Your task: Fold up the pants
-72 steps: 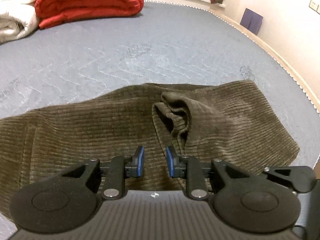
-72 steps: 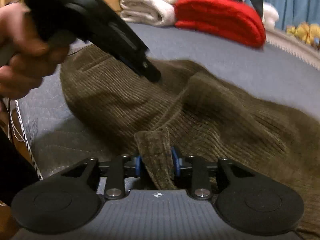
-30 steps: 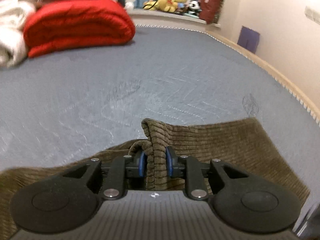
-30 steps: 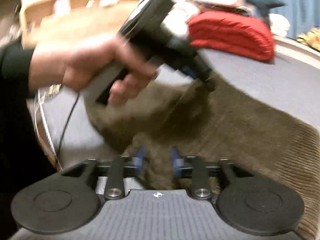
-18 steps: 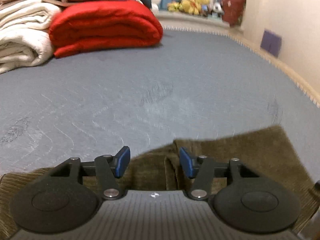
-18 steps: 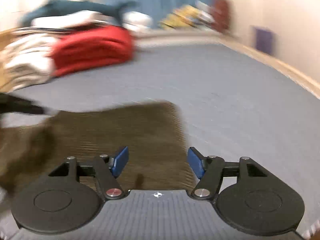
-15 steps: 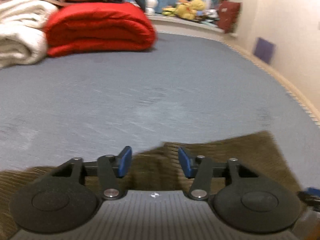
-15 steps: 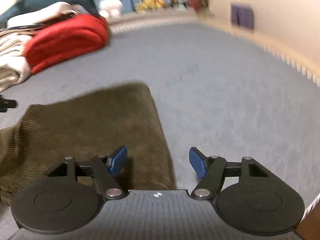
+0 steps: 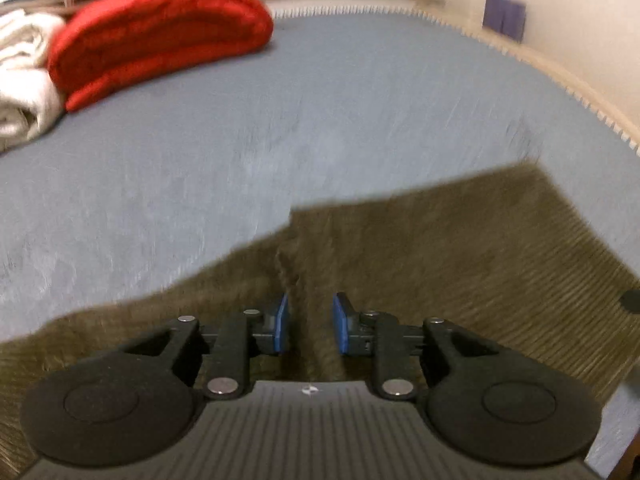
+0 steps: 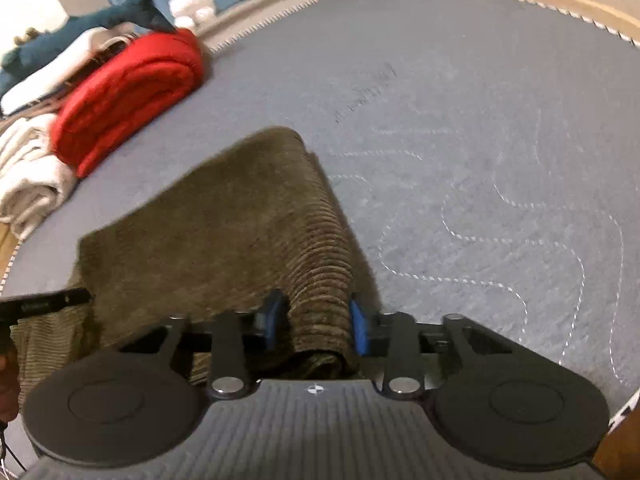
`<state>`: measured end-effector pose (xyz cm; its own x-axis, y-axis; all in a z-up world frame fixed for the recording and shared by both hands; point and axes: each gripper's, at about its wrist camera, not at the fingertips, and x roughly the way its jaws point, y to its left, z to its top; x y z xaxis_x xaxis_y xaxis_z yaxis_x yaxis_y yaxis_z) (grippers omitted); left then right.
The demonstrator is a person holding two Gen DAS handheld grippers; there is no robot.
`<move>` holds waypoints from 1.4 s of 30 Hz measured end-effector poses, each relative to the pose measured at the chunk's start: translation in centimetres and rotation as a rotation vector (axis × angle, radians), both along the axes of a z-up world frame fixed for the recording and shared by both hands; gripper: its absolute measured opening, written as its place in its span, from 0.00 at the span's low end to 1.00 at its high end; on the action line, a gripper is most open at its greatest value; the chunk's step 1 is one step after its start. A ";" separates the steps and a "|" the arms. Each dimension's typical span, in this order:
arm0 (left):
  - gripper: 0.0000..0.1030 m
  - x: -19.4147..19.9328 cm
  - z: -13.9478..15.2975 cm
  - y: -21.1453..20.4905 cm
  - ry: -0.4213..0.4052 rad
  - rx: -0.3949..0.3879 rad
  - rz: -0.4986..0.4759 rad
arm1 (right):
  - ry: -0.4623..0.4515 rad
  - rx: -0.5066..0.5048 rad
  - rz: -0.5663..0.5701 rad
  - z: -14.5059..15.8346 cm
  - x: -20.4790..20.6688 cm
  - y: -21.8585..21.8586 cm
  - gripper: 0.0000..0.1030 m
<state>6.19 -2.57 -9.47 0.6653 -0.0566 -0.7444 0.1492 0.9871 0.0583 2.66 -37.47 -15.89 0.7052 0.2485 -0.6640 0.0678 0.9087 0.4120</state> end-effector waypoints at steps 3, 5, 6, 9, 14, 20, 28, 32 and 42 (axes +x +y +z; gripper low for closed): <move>0.44 -1.2 2.3 -0.5 -0.042 -0.136 -0.013 | -0.142 -0.073 0.054 2.3 -1.9 1.8 0.26; 0.58 -1.9 3.3 -1.2 -0.049 -0.246 -0.064 | -0.262 -0.131 0.121 4.0 -3.2 3.9 0.25; 0.61 -2.0 3.8 -1.7 -0.049 -0.294 -0.099 | -0.317 -0.154 0.160 4.8 -3.9 5.0 0.25; 0.75 -2.5 4.6 -3.2 -0.035 -0.444 -0.200 | -0.448 -0.231 0.293 6.3 -5.7 9.0 0.25; 0.78 -1.9 5.1 -4.9 -0.011 -0.534 -0.256 | -0.541 -0.338 0.467 6.5 -7.8 14.0 0.25; 0.76 -1.2 4.2 -5.2 -0.007 -0.425 -0.221 | -0.575 -0.404 0.553 6.2 -8.8 16.6 0.25; 0.62 -0.8 3.1 -4.0 -0.005 -0.354 -0.221 | -0.576 -0.427 0.574 6.4 -9.0 17.1 0.25; 0.45 -0.8 2.9 -4.2 -0.007 -0.320 -0.214 | -0.572 -0.423 0.573 6.1 -9.0 16.8 0.25; 0.21 0.0 1.2 -2.8 0.006 -0.220 -0.184 | -0.547 -0.281 0.571 7.2 -8.1 15.9 0.60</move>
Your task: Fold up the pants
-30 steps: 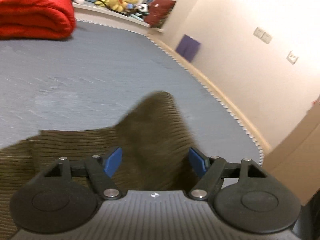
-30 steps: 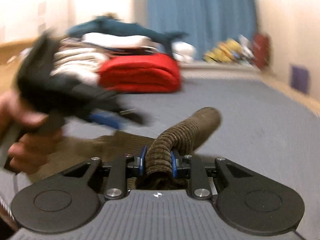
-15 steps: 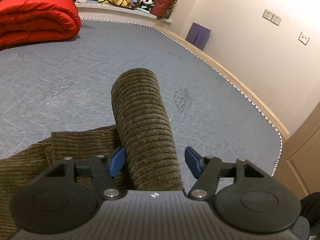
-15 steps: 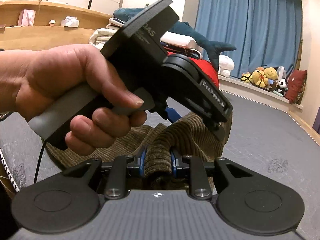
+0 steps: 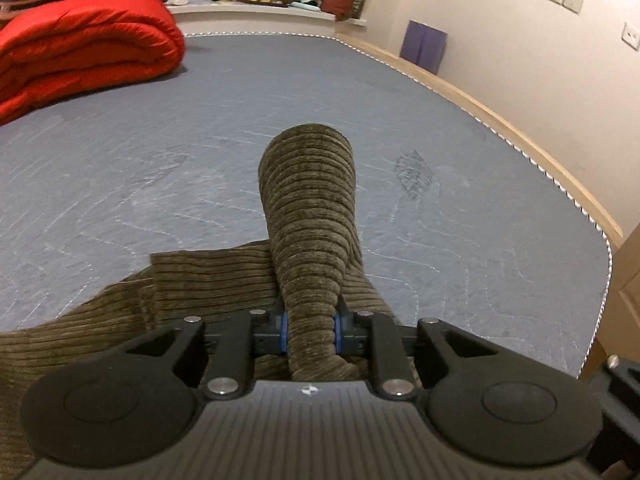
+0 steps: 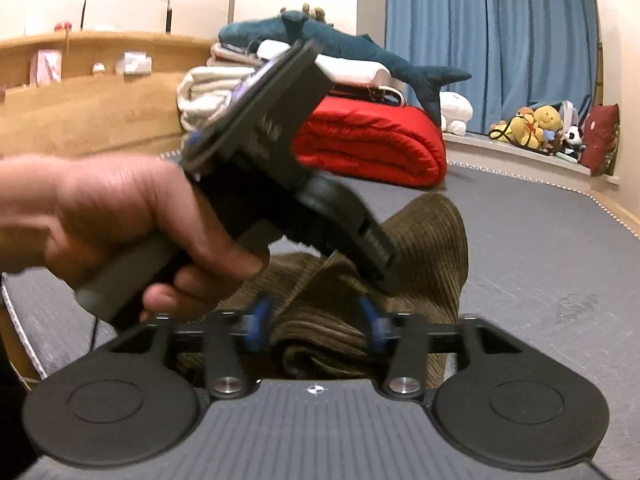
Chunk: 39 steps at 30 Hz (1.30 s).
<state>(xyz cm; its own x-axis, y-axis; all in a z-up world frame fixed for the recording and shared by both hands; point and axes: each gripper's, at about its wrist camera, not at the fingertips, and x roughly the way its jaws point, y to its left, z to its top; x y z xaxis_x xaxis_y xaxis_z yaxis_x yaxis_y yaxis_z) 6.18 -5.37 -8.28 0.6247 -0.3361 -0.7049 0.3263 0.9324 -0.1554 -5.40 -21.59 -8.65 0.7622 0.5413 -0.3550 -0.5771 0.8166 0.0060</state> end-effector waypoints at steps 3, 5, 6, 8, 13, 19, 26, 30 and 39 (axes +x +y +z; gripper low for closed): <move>0.20 -0.2 0.4 1.4 0.000 -0.009 0.013 | -0.019 0.062 0.013 0.9 -0.1 -0.5 0.60; 0.20 -0.5 0.5 2.4 -0.003 -0.008 0.021 | -0.042 0.111 0.010 1.7 -0.2 -1.0 0.60; 0.20 -0.7 0.6 2.9 -0.003 -0.009 0.025 | -0.047 0.143 0.008 2.1 0.0 -1.3 0.60; 0.20 -1.1 0.7 4.0 0.000 -0.009 0.034 | -0.025 0.218 -0.005 2.9 0.7 -2.1 0.61; 0.20 -1.9 1.2 8.1 0.002 -0.024 0.082 | 0.103 0.363 -0.106 4.0 4.4 -4.3 0.61; 0.19 -3.3 2.4 15.2 -0.001 -0.029 0.182 | 0.239 0.419 -0.205 2.9 9.0 -4.5 0.61; 0.18 -6.3 4.2 26.1 -0.005 0.021 0.416 | 0.367 0.394 -0.179 0.5 11.8 -0.5 0.62; 0.18 -8.1 4.3 31.7 0.033 0.018 0.563 | 0.443 0.364 -0.113 -0.9 12.5 2.4 0.69; 0.86 -7.1 1.2 36.4 0.136 -0.087 0.669 | 0.642 0.337 -0.069 -4.6 15.6 7.9 0.86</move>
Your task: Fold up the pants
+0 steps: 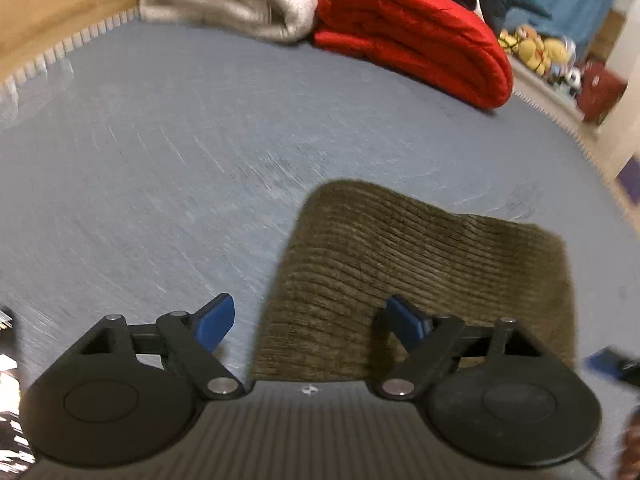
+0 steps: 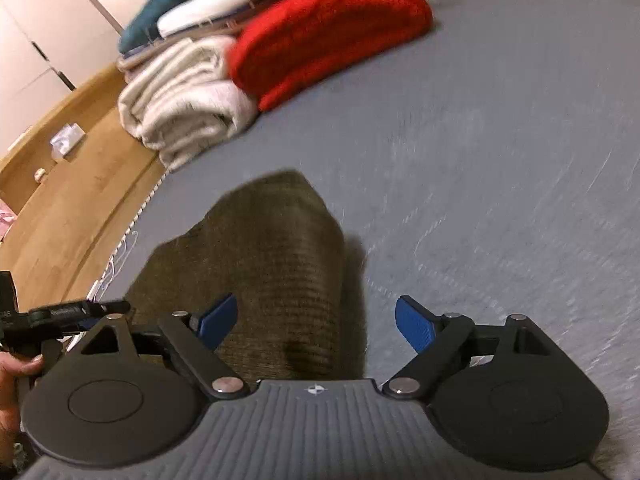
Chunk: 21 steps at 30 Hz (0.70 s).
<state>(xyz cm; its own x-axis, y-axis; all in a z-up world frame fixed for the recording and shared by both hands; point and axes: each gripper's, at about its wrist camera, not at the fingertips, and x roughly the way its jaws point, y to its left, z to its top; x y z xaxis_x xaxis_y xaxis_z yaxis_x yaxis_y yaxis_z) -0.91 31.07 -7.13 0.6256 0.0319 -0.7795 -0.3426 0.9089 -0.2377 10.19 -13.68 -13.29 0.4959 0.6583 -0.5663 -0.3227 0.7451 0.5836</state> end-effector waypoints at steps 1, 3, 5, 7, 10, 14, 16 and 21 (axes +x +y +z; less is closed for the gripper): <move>0.86 0.2 -0.6 0.4 0.008 -0.051 -0.013 | 0.020 0.001 0.001 -0.4 0.3 0.4 0.87; 0.88 0.7 -1.9 0.5 0.035 -0.111 -0.061 | 0.045 -0.001 0.007 -1.0 1.0 1.3 0.87; 0.95 1.4 -2.9 0.5 0.050 -0.133 -0.096 | 0.067 -0.004 0.032 -1.7 1.5 2.1 0.87; 0.96 1.7 -3.7 0.5 0.059 -0.160 -0.109 | 0.101 -0.003 0.068 -2.5 2.1 3.0 0.87; 0.97 1.9 -5.0 0.9 0.063 -0.194 -0.095 | 0.128 -0.024 0.103 -3.4 2.1 4.5 0.87; 0.97 2.6 -6.4 0.7 0.056 -0.237 -0.086 | 0.078 -0.071 0.145 -3.2 1.3 6.6 0.76; 0.97 2.6 -6.8 0.6 0.051 -0.240 -0.088 | 0.054 -0.098 0.140 -2.8 1.0 7.2 0.65; 0.84 3.0 -6.2 -1.0 0.042 -0.206 -0.096 | 0.029 -0.070 0.099 -1.3 0.8 7.4 0.32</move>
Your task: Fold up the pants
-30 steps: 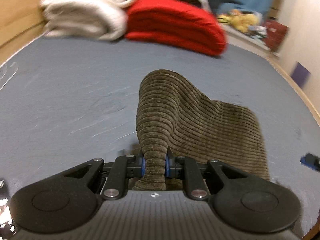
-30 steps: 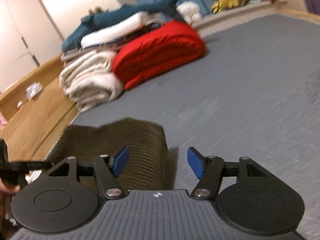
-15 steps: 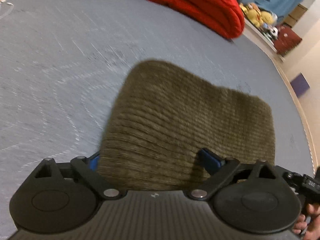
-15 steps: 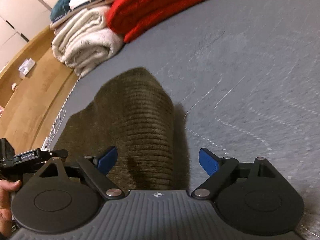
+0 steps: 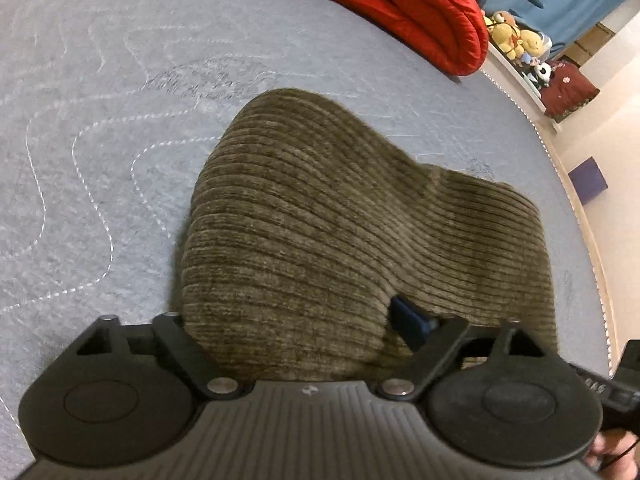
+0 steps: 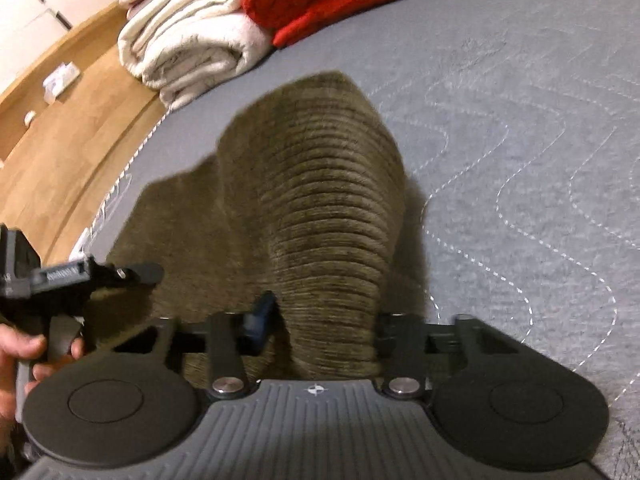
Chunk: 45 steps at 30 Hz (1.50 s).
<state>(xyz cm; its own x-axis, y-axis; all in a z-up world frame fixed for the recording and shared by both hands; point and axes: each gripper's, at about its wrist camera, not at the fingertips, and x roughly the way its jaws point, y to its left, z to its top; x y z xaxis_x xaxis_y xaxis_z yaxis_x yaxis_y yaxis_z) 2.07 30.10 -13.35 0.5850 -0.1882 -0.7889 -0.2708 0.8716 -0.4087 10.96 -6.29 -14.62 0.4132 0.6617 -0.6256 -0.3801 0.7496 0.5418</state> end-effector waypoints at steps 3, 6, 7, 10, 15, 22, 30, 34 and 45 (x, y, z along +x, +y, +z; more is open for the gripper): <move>0.74 0.1 1.1 -1.4 -0.002 0.047 -0.005 | -0.020 0.038 0.002 1.5 0.0 -0.8 0.25; 0.63 0.2 2.0 -2.6 -0.017 0.039 -0.012 | -0.049 0.061 0.011 3.1 -0.5 -2.1 0.24; 0.60 0.3 2.2 -3.3 -0.025 0.031 -0.019 | -0.057 0.061 0.003 3.4 -0.5 -2.9 0.23; 0.53 1.2 2.6 -6.3 -0.045 0.024 -0.055 | -0.064 0.078 -0.035 4.6 -0.1 -5.8 0.23; 0.46 3.0 3.5 -13.0 -0.097 0.024 -0.133 | -0.104 0.064 -0.112 6.4 1.1 -11.8 0.23; 0.43 6.0 3.3 -22.5 -0.140 0.006 -0.254 | -0.157 0.021 -0.195 7.1 1.9 -22.1 0.23; 0.52 7.8 2.4 -28.6 -0.141 0.053 -0.320 | -0.155 -0.021 -0.269 5.5 4.3 -29.3 0.24; 0.70 7.5 4.0 -29.0 -0.171 0.212 -0.274 | -0.095 -0.200 -0.400 3.1 5.2 -29.9 0.44; 0.70 2.7 8.4 -32.7 -0.390 0.392 -0.423 | -0.389 -0.218 -0.242 6.4 -1.4 -29.5 0.44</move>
<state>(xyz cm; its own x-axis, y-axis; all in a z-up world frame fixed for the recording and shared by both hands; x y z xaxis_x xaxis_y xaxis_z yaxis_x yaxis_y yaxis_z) 4.77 -2.55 -4.93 0.7790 -0.2063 -0.5921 0.2270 0.9731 -0.0404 9.53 -35.75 -8.23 0.7681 0.3896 -0.5081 -0.3243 0.9210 0.2160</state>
